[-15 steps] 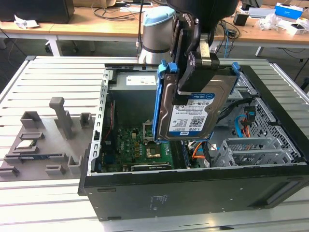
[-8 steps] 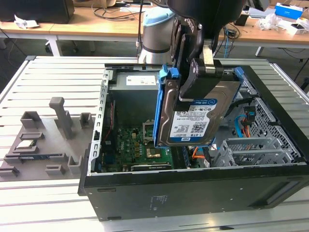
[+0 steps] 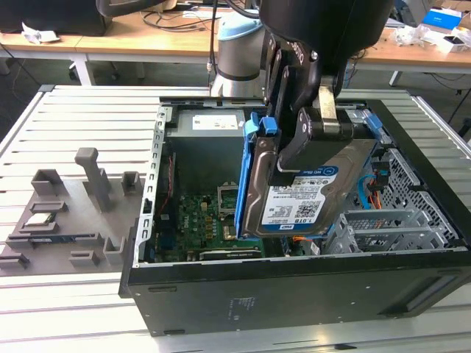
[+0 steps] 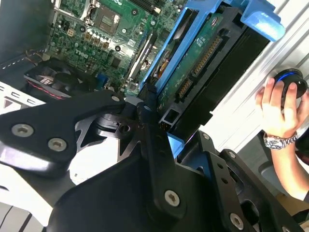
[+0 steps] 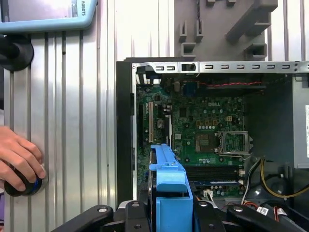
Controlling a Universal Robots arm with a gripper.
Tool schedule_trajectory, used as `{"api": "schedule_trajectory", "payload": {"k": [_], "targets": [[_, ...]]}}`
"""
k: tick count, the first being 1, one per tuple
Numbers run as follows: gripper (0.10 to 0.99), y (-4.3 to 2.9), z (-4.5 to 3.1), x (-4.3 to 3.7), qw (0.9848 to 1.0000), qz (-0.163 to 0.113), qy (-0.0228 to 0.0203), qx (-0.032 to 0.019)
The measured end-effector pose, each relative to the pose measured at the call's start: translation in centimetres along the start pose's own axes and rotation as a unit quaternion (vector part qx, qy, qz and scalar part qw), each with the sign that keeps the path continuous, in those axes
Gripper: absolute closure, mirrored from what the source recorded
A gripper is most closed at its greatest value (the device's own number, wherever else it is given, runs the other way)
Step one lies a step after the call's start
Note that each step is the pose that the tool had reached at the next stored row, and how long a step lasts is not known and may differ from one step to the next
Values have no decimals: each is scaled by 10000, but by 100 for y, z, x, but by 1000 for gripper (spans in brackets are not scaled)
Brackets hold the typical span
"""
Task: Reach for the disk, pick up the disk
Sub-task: 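Pick up the disk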
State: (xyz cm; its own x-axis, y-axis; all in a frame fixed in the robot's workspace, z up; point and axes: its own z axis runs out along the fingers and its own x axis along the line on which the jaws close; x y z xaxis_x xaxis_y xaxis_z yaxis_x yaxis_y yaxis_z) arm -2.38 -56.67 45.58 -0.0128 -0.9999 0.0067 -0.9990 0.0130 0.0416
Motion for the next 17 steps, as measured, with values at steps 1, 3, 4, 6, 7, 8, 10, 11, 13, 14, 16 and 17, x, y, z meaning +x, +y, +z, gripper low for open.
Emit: {"api": "schedule_trajectory", "payload": {"k": [1, 3, 4, 6, 7, 8, 10, 11, 13, 14, 16, 17], "targets": [[718, 0, 0, 12, 10000, 0, 0, 0], [718, -1, 0, 55, 10000, 0, 1, 0], [718, -1, 0, 72, 10000, 0, 1, 0], [718, -1, 0, 78, 10000, 0, 0, 0], [718, -1, 0, 78, 10000, 0, 1, 0], [718, -1, 0, 78, 10000, 0, 1, 0], [718, -4, 0, 78, 10000, -1, 1, 0], [718, -12, -1, 78, 10000, -1, 1, 0], [718, -72, -3, 76, 10000, 0, 1, 0], [718, -154, -7, 74, 10000, 0, 1, 0], [718, -280, -12, 59, 10000, 0, 0, 0], [718, -321, -13, 52, 10000, 0, 0, -1]]}}
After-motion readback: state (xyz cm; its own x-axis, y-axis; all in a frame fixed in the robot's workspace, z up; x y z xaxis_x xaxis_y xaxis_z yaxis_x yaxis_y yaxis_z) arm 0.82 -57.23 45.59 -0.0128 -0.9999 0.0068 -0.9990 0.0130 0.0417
